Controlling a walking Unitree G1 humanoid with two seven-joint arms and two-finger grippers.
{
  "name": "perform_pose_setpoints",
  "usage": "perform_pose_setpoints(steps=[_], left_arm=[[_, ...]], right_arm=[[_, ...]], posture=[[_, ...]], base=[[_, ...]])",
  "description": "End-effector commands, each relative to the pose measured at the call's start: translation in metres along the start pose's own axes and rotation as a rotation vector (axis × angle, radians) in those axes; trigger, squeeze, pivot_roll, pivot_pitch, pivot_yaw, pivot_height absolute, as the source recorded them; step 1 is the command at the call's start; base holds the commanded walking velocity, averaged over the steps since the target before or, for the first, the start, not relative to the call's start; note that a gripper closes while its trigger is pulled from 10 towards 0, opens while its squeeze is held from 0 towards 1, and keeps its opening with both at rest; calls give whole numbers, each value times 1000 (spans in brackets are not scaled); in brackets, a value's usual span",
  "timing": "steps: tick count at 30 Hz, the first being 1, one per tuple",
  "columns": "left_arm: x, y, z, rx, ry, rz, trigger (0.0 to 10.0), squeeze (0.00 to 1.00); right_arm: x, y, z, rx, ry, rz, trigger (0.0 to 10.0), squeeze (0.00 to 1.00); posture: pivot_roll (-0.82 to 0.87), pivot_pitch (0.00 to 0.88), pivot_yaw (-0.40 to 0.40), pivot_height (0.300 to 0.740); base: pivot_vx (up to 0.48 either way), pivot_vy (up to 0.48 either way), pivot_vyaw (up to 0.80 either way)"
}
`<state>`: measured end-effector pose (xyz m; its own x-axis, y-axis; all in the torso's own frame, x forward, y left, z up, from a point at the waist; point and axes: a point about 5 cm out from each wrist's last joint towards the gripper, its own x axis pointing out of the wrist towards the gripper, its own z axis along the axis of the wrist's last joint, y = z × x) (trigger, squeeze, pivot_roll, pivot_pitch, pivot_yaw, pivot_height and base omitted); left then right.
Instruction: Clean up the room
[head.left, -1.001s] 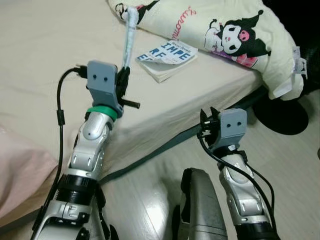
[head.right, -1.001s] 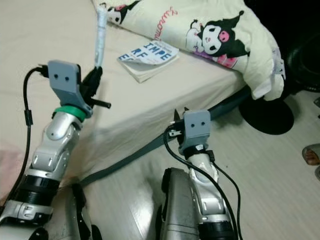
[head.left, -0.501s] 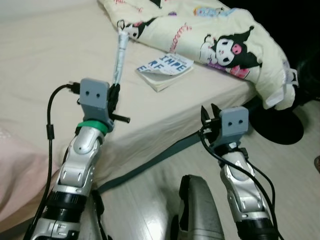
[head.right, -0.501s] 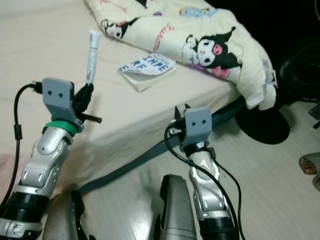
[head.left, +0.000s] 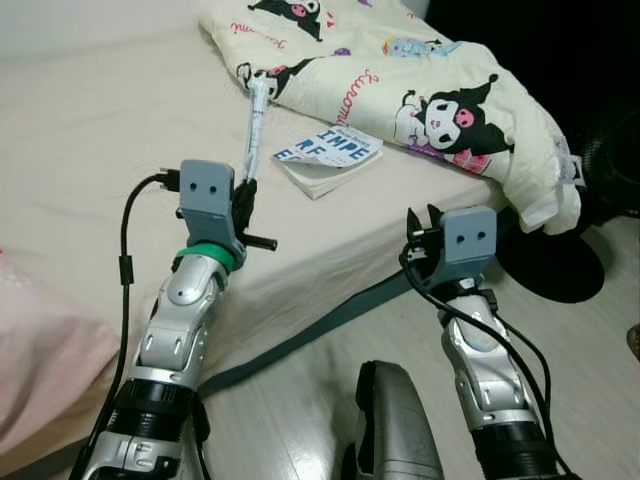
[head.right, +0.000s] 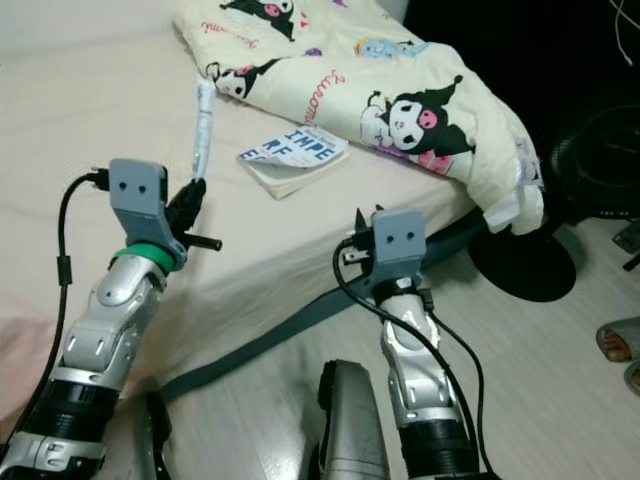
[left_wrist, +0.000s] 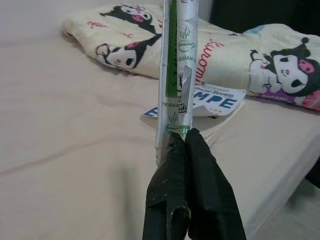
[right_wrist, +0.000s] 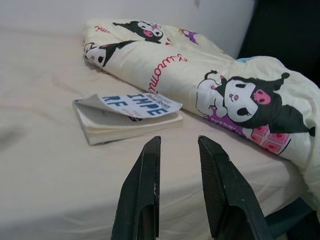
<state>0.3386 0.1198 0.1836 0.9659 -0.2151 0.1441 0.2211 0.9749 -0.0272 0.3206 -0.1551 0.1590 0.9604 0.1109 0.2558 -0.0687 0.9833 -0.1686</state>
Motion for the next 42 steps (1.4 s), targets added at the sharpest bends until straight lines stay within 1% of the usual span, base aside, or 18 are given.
perform_pose_setpoints(steps=[1,2,5,10,11,19,21,25,34,36,42], left_arm=[[2,-2,-2,0,17,-20,10000,0],[3,-3,0,27,1,-29,10000,0],[4,-4,1,38,-6,-31,10000,0],[4,-5,1,36,-6,-32,10000,0],[4,-6,1,33,-5,-35,10000,0],[5,-7,1,34,0,-42,10000,0],[6,-8,1,35,-3,-45,10000,0],[6,-8,2,36,-4,-45,10000,0],[7,-10,1,38,-3,-55,10000,0],[7,-10,1,38,-3,-55,10000,0],[3,-13,-2,73,4,-91,10000,0]], right_arm=[[-2,0,-4,-2,10,-3,10000,0],[-3,0,-5,-2,13,-5,10000,0],[-3,-1,-6,-2,15,-6,10000,0],[-3,-2,-6,-4,17,-7,10000,0],[-3,-3,-7,-7,19,-10,10000,0],[-3,-5,-8,-10,22,-14,10000,0],[-3,-5,-9,-10,23,-15,10000,0],[-3,-5,-9,-10,24,-15,10000,0],[-3,-5,-11,-8,28,-18,10000,0],[-3,-5,-11,-8,28,-18,10000,0],[-7,-2,-14,2,26,-17,10000,0]], posture=[[-84,4,34,579],[-85,5,35,589],[-88,5,35,599],[-88,6,35,609],[-88,6,33,619],[-90,6,34,649],[-90,6,34,664],[-90,6,34,669],[-90,7,34,709],[-90,7,34,709],[-90,9,35,714]], base=[[0,0,0],[0,0,0],[0,0,0],[0,0,0],[0,0,0],[0,0,0],[0,0,0],[0,0,0],[0,0,0],[0,0,0],[0,0,0]])
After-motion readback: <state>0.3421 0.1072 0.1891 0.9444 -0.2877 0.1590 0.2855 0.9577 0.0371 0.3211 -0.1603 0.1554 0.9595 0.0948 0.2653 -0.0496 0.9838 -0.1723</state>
